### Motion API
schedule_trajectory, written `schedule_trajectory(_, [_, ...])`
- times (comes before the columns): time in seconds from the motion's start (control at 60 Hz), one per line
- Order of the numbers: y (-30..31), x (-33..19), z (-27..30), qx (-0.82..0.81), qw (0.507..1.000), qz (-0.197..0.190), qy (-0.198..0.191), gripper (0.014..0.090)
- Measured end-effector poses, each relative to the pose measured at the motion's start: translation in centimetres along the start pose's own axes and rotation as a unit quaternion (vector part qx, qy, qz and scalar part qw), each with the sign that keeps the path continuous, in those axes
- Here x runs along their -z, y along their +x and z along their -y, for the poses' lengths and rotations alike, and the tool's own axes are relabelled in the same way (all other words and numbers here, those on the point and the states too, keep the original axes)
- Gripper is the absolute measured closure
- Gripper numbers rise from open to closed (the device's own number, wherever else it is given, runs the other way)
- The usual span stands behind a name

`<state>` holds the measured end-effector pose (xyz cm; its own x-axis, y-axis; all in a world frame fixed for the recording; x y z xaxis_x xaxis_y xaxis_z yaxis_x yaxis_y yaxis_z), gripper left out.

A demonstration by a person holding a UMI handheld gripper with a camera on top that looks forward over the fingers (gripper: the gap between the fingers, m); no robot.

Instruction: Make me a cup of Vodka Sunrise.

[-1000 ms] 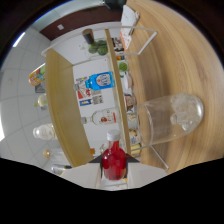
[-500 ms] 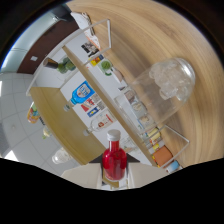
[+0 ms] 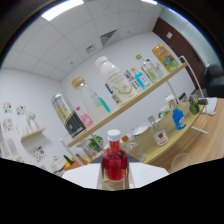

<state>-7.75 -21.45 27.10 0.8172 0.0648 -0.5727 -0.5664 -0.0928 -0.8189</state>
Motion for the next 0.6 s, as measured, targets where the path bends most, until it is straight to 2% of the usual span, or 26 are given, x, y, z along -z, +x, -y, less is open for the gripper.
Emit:
schedule_trajectory(0.083, [-0.6,-1.0,-3.5,0.100,0.995,-0.016,-0.017,0.0703])
schedule_trajectory(0.25, [1.1,-2.8,-12.7,0.226,0.969,-0.034,-0.093,0.0703])
schedule_trajectory(0.417, [2.9,-3.6,-20.0,0.264,0.950,-0.042,-0.164,0.0705])
schedule_trajectory(0.6, [4.3,-3.9,-24.3,0.278,0.935,-0.055,-0.215,0.0704])
